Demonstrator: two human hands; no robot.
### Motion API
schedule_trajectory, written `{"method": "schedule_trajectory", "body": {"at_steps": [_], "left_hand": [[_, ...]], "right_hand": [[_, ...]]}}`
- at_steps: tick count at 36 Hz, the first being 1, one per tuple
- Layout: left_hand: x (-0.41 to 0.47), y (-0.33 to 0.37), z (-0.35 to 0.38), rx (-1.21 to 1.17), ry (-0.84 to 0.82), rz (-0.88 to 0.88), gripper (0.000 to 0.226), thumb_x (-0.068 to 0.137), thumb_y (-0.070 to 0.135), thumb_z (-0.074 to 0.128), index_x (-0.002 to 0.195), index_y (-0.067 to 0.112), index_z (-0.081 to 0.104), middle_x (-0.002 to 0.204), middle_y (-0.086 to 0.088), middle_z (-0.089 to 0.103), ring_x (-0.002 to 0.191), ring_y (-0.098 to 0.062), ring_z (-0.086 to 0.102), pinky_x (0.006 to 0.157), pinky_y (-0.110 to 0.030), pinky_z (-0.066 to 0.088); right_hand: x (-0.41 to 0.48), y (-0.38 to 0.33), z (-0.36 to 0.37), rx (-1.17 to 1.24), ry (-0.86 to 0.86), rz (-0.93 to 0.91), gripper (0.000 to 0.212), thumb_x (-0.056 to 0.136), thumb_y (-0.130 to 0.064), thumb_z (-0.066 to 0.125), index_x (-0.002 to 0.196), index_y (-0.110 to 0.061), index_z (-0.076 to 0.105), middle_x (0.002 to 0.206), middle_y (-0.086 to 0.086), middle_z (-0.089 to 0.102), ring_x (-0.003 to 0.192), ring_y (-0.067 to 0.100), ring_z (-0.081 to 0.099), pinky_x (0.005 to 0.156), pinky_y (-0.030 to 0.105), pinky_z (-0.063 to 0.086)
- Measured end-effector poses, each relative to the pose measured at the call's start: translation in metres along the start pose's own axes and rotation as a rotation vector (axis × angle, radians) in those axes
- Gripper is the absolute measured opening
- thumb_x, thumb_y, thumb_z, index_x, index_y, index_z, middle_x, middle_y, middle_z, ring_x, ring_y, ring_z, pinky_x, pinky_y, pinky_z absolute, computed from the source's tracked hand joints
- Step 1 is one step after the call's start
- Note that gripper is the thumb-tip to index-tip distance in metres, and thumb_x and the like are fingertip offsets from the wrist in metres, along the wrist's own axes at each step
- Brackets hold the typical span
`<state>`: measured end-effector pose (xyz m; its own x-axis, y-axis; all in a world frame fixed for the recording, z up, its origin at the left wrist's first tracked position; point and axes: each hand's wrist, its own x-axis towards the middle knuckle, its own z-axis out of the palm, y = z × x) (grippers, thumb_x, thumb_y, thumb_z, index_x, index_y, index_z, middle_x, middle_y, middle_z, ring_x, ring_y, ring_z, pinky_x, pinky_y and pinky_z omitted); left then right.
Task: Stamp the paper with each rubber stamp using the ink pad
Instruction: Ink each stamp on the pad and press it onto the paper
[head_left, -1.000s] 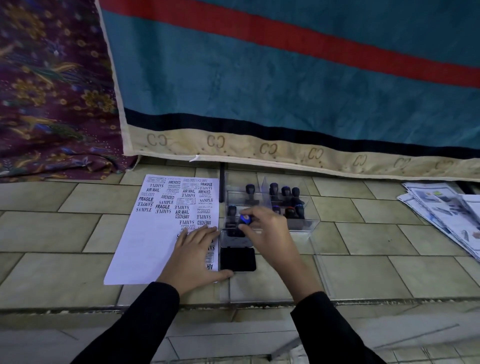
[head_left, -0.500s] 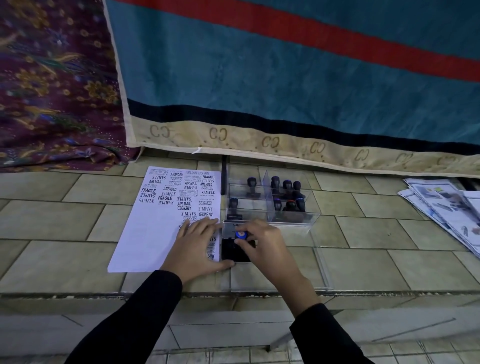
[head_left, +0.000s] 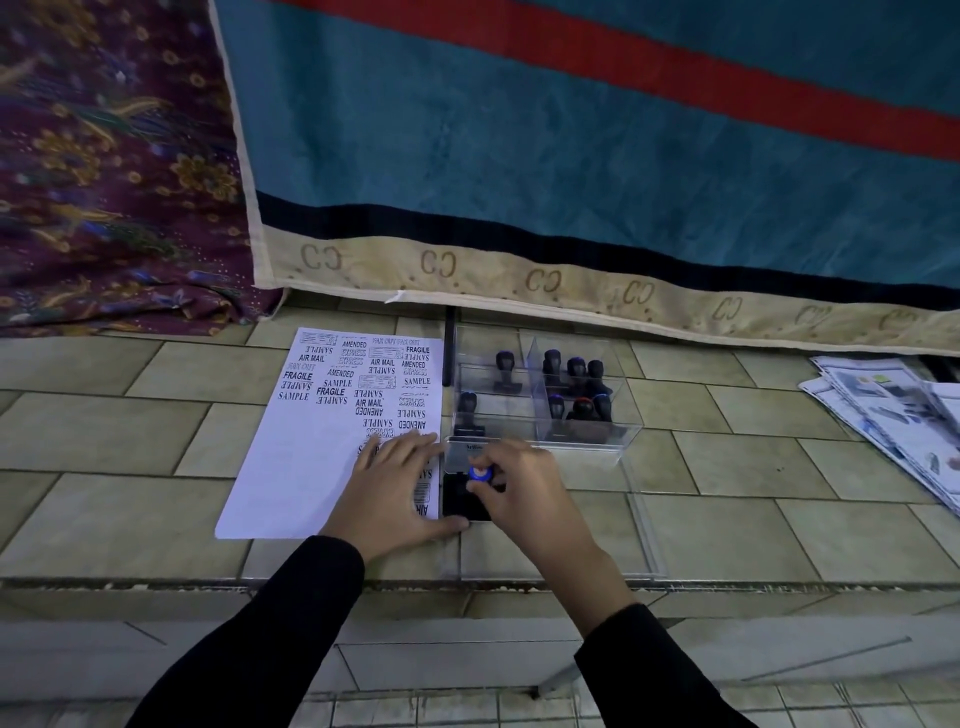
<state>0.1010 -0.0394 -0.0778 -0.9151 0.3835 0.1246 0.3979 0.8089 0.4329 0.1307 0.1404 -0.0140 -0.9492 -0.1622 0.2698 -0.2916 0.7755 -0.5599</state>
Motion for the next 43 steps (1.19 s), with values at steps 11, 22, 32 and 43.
{"method": "schedule_trajectory", "body": {"at_steps": [11,22,32,43], "left_hand": [[0.002,-0.002,-0.017,-0.099,0.071,-0.004,0.051,0.093,0.048,0.042,0.142,0.033,0.035,0.15,0.011,0.038,0.142,-0.009,0.025,0.12,-0.042,0.013],[-0.013,-0.074,-0.049,0.127,0.292,-0.44,0.041,0.092,0.017,0.051,0.133,0.015,0.051,0.146,-0.005,0.046,0.138,-0.024,0.036,0.113,-0.051,0.017],[-0.014,-0.079,-0.044,0.102,0.28,-0.508,0.042,0.092,0.019,0.049,0.134,0.015,0.05,0.151,-0.006,0.041,0.14,-0.025,0.032,0.116,-0.048,0.018],[-0.014,-0.079,-0.043,0.105,0.271,-0.507,0.051,0.088,0.031,0.035,0.134,0.014,0.051,0.15,-0.007,0.042,0.139,-0.026,0.035,0.115,-0.048,0.018]], "right_hand": [[-0.001,0.0,0.003,0.01,-0.012,0.054,0.013,0.075,-0.007,0.074,0.086,-0.007,0.067,0.091,0.009,0.066,0.077,0.021,0.063,0.074,0.037,0.056],[0.028,-0.013,0.003,0.027,-0.033,0.053,0.014,0.082,-0.012,0.067,0.096,-0.011,0.065,0.098,0.006,0.068,0.081,0.019,0.064,0.077,0.033,0.055],[0.066,-0.05,0.049,0.069,-0.118,-0.102,0.02,0.083,-0.013,0.067,0.102,-0.007,0.064,0.099,0.013,0.063,0.088,0.026,0.059,0.078,0.037,0.051],[0.071,-0.053,0.068,0.03,-0.17,-0.082,0.02,0.084,-0.014,0.065,0.103,-0.007,0.064,0.099,0.013,0.062,0.091,0.028,0.057,0.07,0.026,0.041]]}}
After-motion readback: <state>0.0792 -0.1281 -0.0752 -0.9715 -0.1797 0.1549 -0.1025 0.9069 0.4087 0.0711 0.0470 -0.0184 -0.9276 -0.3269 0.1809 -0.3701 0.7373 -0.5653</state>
